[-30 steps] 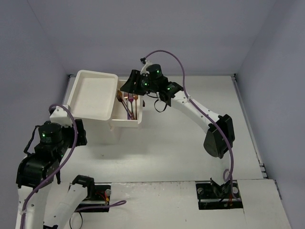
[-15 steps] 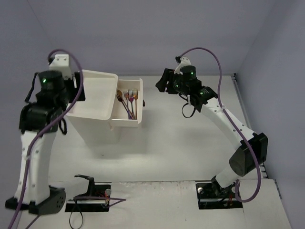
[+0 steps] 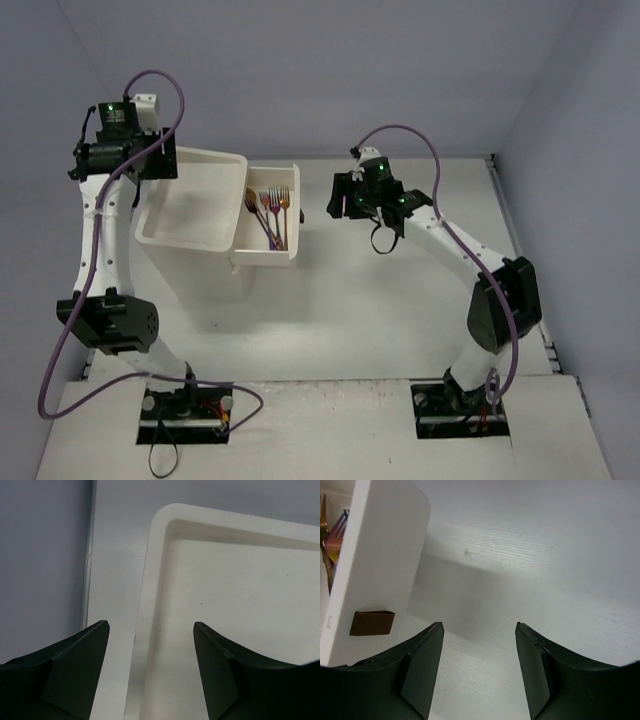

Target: Sort the eating utensils into containers

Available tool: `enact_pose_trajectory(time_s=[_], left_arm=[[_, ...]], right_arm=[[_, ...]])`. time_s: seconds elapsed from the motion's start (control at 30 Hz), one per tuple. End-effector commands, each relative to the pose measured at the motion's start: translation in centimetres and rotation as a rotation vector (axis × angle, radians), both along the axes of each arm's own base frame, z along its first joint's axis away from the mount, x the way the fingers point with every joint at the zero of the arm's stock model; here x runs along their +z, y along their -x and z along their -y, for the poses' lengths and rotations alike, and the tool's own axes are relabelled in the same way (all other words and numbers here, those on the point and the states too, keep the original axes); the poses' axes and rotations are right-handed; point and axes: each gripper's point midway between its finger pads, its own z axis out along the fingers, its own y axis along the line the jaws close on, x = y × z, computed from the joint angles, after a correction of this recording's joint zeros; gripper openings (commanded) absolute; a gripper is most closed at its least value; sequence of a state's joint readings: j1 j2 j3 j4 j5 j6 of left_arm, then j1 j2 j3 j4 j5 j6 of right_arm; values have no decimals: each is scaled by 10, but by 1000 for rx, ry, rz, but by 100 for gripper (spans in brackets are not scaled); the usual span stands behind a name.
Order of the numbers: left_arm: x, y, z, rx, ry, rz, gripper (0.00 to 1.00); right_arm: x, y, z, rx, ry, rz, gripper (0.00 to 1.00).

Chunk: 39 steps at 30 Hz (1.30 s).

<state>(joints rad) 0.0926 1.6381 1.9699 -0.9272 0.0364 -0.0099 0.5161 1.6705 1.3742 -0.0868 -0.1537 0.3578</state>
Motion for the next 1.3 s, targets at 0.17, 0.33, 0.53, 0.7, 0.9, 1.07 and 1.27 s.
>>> enact_pose_trajectory(time_s=[0.17,0.33,0.53,0.7,0.9,1.07,1.27], left_arm=[[2,-6,-3,-57,14,29,55],[-15,-6,-3,-68,14,-15,54],[-30,-9,-2,-65,36,-53,43],[-34,-10,3,-78,58,-58,7],[-37,-11,15,-103,90,-50,0],[-38,-9,22,-94,124,-44,0],[-36,-10,30,-105,142,-34,0]], right_arm=[[12,-5,-54,106,-25,60,57],[11,-3,-70,128,-31,58,57],[18,0,-82,147,-46,67,57],[28,3,-101,181,-69,82,57],[39,13,-139,240,-102,97,57],[50,21,-172,275,-136,112,57],[64,36,-216,335,-187,131,57]])
